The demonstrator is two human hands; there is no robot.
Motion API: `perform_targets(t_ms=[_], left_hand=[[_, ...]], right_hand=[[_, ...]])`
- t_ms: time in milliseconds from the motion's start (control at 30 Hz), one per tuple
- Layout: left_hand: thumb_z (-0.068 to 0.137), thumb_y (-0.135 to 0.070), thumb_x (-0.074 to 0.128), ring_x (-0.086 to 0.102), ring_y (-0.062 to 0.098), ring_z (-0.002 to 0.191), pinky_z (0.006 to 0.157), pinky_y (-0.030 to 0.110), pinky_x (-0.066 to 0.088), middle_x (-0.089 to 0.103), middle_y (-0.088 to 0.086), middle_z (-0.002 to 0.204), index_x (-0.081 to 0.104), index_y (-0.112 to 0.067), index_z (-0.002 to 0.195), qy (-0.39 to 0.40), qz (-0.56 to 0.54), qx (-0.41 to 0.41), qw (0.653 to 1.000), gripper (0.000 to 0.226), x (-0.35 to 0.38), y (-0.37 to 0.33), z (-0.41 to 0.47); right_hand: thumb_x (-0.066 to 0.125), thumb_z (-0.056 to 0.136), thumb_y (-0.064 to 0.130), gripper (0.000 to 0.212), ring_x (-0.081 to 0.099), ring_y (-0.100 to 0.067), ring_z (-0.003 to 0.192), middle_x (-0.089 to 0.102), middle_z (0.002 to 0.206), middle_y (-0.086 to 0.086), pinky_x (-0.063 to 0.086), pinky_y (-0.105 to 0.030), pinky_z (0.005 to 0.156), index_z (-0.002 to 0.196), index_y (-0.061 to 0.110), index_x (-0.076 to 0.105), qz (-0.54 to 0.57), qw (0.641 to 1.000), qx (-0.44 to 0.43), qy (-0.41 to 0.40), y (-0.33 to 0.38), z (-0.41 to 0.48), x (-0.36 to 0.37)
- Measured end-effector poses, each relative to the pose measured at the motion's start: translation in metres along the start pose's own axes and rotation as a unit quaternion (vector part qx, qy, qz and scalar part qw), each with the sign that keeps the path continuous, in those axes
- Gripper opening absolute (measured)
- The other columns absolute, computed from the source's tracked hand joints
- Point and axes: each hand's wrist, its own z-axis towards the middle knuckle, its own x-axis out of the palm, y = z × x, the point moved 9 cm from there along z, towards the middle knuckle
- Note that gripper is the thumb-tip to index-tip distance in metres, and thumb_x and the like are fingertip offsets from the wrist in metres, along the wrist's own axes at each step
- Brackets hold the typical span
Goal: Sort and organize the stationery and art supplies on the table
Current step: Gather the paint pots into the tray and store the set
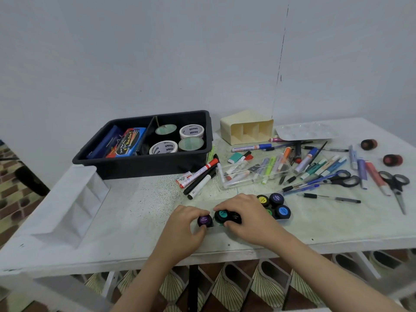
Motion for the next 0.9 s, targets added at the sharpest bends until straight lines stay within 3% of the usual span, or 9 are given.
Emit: perform_targets(t_ms=[200,267,333,433,600,767,900], left_hand=[[0.076,-0.035,0.052,0.044,-0.01,0.098,0.084,0.006,0.029,0.056,-0.029,0.095,0.069,-0.028,0.106,-0.011,-0.005,-0.003,1.0,0.035,0.0,0.003,0.0],[0.076,-0.044,0.048,0.044,-0.01,0.098,0.084,0.008,0.03,0.058,-0.026,0.096,0.069,-0.03,0.105,-0.025,0.0,0.003,1.0,0.04,-0.002,0.003,-0.001],[0.075,-0.049,0.046,0.046,-0.005,0.096,0.085,0.01,0.031,0.061,-0.023,0.097,0.07,-0.031,0.105,-0.033,0.007,0.007,0.999,0.043,-0.002,0.004,-0.002],[0.077,-0.044,0.053,0.05,0.004,0.096,0.085,0.012,0.031,0.064,-0.019,0.096,0.07,-0.029,0.105,-0.039,0.012,0.01,0.999,0.036,-0.002,0.003,-0.003],[0.079,-0.032,0.055,0.049,0.005,0.099,0.086,0.012,0.031,0.063,-0.015,0.099,0.069,-0.027,0.108,-0.033,0.017,0.012,0.999,0.033,0.001,0.001,-0.004],[0.078,-0.045,0.044,0.047,0.001,0.1,0.088,0.012,0.032,0.058,-0.021,0.102,0.068,-0.027,0.109,-0.032,0.013,0.024,0.999,0.043,0.001,-0.001,-0.005],[0.079,-0.046,0.045,0.049,0.001,0.102,0.089,0.012,0.031,0.061,-0.02,0.105,0.067,-0.026,0.112,-0.03,0.013,0.029,0.999,0.045,0.004,-0.002,-0.006]], right_hand=[[0.054,0.088,0.024,0.041,0.043,-0.01,0.119,0.058,0.125,0.017,0.022,-0.031,0.098,0.128,0.034,0.056,-0.062,0.997,-0.022,0.046,0.005,0.002,0.008],[0.047,0.088,0.036,0.042,0.041,-0.012,0.124,0.054,0.132,0.013,0.02,-0.032,0.102,0.129,0.035,0.055,-0.072,0.996,-0.016,0.045,0.002,-0.001,0.01],[0.031,0.085,0.054,0.055,0.032,-0.016,0.134,0.043,0.145,0.007,0.011,-0.037,0.111,0.133,0.036,0.052,-0.095,0.994,-0.012,0.043,-0.002,-0.008,0.016],[0.026,0.09,0.058,0.059,0.027,-0.02,0.141,0.035,0.151,0.003,-0.005,-0.048,0.115,0.137,0.03,0.047,-0.131,0.991,-0.014,0.019,-0.005,-0.023,0.026],[0.015,0.098,0.051,0.056,0.04,-0.022,0.134,0.048,0.142,0.002,0.007,-0.058,0.108,0.134,0.024,0.049,-0.195,0.981,0.001,-0.015,-0.004,-0.035,0.031],[0.015,0.097,0.054,0.055,0.028,-0.019,0.141,0.038,0.149,0.004,-0.011,-0.051,0.111,0.139,0.033,0.043,-0.141,0.989,0.033,-0.006,-0.009,-0.036,0.032],[-0.004,0.083,0.072,0.075,0.005,-0.013,0.145,0.021,0.156,0.008,-0.027,-0.045,0.108,0.141,0.044,0.034,-0.105,0.994,0.034,-0.003,-0.01,-0.032,0.023]])
